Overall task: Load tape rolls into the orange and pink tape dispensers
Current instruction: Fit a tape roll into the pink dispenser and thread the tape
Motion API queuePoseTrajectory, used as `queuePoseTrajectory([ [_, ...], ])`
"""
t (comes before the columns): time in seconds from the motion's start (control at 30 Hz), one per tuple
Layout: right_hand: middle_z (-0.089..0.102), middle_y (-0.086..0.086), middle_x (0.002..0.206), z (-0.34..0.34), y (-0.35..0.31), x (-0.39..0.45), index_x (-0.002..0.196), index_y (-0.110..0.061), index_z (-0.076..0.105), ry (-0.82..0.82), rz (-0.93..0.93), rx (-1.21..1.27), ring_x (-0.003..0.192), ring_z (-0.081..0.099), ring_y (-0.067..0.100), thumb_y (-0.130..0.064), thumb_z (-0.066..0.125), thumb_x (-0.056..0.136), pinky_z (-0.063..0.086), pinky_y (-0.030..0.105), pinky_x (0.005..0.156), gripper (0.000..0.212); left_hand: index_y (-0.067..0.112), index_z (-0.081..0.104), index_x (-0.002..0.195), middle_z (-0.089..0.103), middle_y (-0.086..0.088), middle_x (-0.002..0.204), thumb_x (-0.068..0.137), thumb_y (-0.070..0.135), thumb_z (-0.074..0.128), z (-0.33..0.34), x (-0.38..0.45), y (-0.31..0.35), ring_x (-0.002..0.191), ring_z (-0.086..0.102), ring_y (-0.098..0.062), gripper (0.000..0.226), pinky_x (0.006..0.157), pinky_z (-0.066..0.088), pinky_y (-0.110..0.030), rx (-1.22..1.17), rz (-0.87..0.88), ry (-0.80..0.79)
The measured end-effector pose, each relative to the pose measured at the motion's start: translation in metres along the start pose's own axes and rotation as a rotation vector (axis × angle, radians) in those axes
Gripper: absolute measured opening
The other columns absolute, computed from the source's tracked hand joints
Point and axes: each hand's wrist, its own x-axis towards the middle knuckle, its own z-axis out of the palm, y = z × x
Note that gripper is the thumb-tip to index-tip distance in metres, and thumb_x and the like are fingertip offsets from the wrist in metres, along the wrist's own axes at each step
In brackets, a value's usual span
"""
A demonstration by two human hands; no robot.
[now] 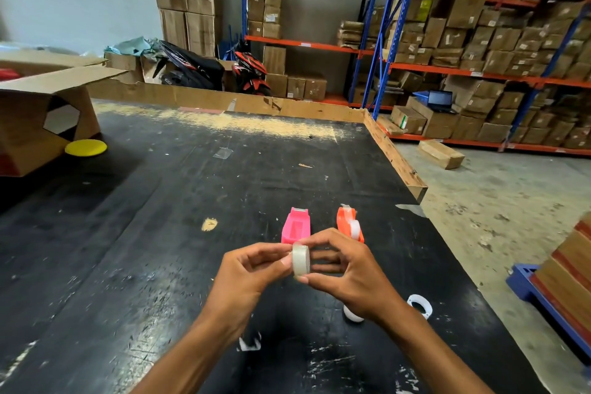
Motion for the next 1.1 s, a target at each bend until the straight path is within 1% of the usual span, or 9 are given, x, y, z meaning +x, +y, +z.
queuePoseTrajectory([
  [0.17, 0.064, 0.008, 0.106, 0.000, 0.003, 0.003, 0.104, -0.005, 0.064, 0.019, -0.042, -0.045, 0.096, 0.071, 0.011, -0.004, 0.081, 0.070, 0.059, 0.026, 0.082, 0.039, 0.006, 0.076, 0.095, 0.078, -0.009, 0.093, 0.076, 0.002, 0.068, 0.003, -0.001, -0.002, 0.092, 0.073, -0.017, 0.020, 0.074, 0.055, -0.016, 0.024, 0.023, 0.006],
  [0.37, 0.061, 0.000, 0.105, 0.002, 0.010, 0.007, 0.109, -0.020, 0.062, 0.031, -0.092, -0.183, 0.098, 0.066, 0.009, -0.009, 0.080, 0.072, 0.057, 0.021, 0.083, 0.043, 0.006, 0.075, 0.096, 0.078, -0.009, 0.095, 0.088, 0.003, 0.056, 0.012, 0.001, 0.001, 0.096, 0.072, -0.019, 0.022, 0.087, 0.057, -0.027, 0.022, -0.021, 0.012],
  [0.53, 0.061, -0.002, 0.107, 0.004, 0.012, 0.012, 0.115, -0.018, 0.059, 0.052, -0.109, -0.225, 0.098, 0.065, 0.012, -0.012, 0.077, 0.075, 0.058, 0.025, 0.083, 0.043, 0.019, 0.076, 0.091, 0.079, 0.004, 0.087, 0.079, 0.006, 0.070, 0.020, 0.001, 0.002, 0.087, 0.073, -0.007, 0.019, 0.071, 0.053, -0.012, 0.121, 0.116, 0.004],
  [0.67, 0.062, -0.004, 0.108, 0.008, 0.015, 0.015, 0.129, -0.024, 0.051, 0.081, -0.042, -0.255, 0.096, 0.064, 0.009, -0.017, 0.075, 0.076, 0.057, 0.023, 0.080, 0.058, 0.016, 0.077, 0.095, 0.079, 0.001, 0.091, 0.079, 0.010, 0.072, 0.018, 0.008, -0.006, 0.093, 0.073, -0.014, 0.018, 0.082, 0.057, -0.025, 0.225, 0.178, 0.038],
  [0.8, 0.063, 0.003, 0.096, 0.010, 0.020, 0.017, 0.121, -0.024, 0.057, 0.133, -0.003, -0.312, 0.081, 0.063, 0.017, -0.014, 0.072, 0.074, 0.056, 0.037, 0.071, 0.051, 0.014, 0.078, 0.094, 0.079, 0.001, 0.089, 0.077, 0.011, 0.074, 0.018, 0.016, -0.016, 0.092, 0.073, -0.015, 0.018, 0.083, 0.057, -0.029, 0.271, 0.191, 0.052],
  [0.97, 0.065, 0.003, 0.096, 0.004, 0.030, 0.027, 0.116, -0.016, 0.062, 0.169, 0.133, -0.193, 0.076, 0.066, 0.018, -0.014, 0.080, 0.072, 0.057, 0.032, 0.074, 0.047, 0.018, 0.078, 0.089, 0.079, -0.004, 0.087, 0.082, 0.006, 0.068, 0.003, 0.045, -0.029, 0.087, 0.073, -0.018, 0.017, 0.085, 0.058, -0.038, 0.308, 0.151, 0.074],
  [1.0, 0.065, 0.004, 0.097, 0.001, 0.033, 0.030, 0.114, -0.015, 0.064, 0.187, 0.154, -0.185, 0.075, 0.066, 0.016, -0.014, 0.082, 0.070, 0.057, 0.030, 0.074, 0.048, 0.022, 0.077, 0.090, 0.078, -0.003, 0.091, 0.084, 0.006, 0.067, -0.001, 0.054, -0.033, 0.086, 0.072, -0.012, 0.020, 0.086, 0.057, -0.036, 0.324, 0.152, 0.102],
  [1.03, 0.066, 0.005, 0.097, -0.003, 0.035, 0.034, 0.112, -0.015, 0.065, 0.202, 0.169, -0.188, 0.074, 0.066, 0.014, -0.014, 0.083, 0.069, 0.057, 0.027, 0.073, 0.047, 0.026, 0.075, 0.092, 0.077, -0.002, 0.097, 0.084, 0.006, 0.066, -0.004, 0.064, -0.037, 0.085, 0.070, 0.000, 0.023, 0.086, 0.056, -0.027, 0.368, 0.162, 0.116],
  [1.1, 0.065, 0.000, 0.090, -0.008, 0.039, 0.043, 0.107, -0.019, 0.065, 0.215, 0.185, -0.179, 0.066, 0.064, 0.004, -0.014, 0.084, 0.067, 0.055, 0.020, 0.069, 0.045, 0.019, 0.070, 0.109, 0.071, 0.003, 0.108, 0.084, 0.009, 0.065, -0.007, 0.083, -0.044, 0.079, 0.063, 0.017, 0.027, 0.076, 0.047, -0.002, 0.483, 0.169, 0.116],
])
